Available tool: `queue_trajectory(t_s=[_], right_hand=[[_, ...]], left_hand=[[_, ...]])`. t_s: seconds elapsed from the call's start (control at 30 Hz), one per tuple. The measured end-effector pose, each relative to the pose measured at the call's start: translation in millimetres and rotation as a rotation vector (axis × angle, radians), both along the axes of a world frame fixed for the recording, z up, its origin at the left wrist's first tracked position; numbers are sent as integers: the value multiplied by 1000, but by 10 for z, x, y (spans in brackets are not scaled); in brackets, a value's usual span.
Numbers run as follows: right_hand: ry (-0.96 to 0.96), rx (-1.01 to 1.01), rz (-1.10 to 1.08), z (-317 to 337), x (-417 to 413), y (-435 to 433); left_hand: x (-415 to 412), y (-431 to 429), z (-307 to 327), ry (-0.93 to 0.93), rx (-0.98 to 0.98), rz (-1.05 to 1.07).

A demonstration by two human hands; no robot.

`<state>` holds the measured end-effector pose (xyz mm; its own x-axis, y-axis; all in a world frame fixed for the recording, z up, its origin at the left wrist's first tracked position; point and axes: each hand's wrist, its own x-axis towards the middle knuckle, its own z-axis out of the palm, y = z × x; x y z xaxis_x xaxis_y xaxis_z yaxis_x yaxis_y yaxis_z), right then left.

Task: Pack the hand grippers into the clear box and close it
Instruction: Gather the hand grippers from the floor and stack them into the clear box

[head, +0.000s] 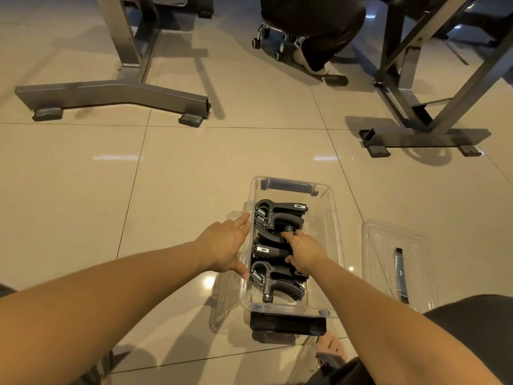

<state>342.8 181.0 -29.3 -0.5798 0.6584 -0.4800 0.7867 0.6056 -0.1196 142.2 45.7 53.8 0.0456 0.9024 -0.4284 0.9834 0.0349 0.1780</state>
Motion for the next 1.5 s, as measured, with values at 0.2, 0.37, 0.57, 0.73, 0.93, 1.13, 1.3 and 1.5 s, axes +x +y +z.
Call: queue_trajectory(t_s=[0.2, 0.37, 0.57, 0.73, 0.93, 1.13, 1.3, 1.5], right_hand=[[146, 85, -158, 380, 31, -17], [395, 174, -351, 841, -142, 6], [554, 98, -347, 1202, -697, -634], [613, 38, -228, 1562, -1168, -1272], [743, 47, -122, 2244, -2222, -2199], [810, -45, 79, 2601, -3253, -3273], [828, -142, 239, 2792, -4088, -4180], [813, -247, 468, 3116, -5102, -5230]], left_hand=[[-32, -73, 33, 23, 0, -29], [-161, -105, 265, 41, -6, -40], [-625, -585, 507, 44, -111, 127], [-1085, -1140, 905, -41, -37, 279], [-1735, -2203, 1647, -174, 129, 475], [-2394, -3434, 2104, -173, 269, 649], [-2997, -4647, 2352, -135, 315, 845], [-3740, -5998, 2597, -75, 400, 1082]])
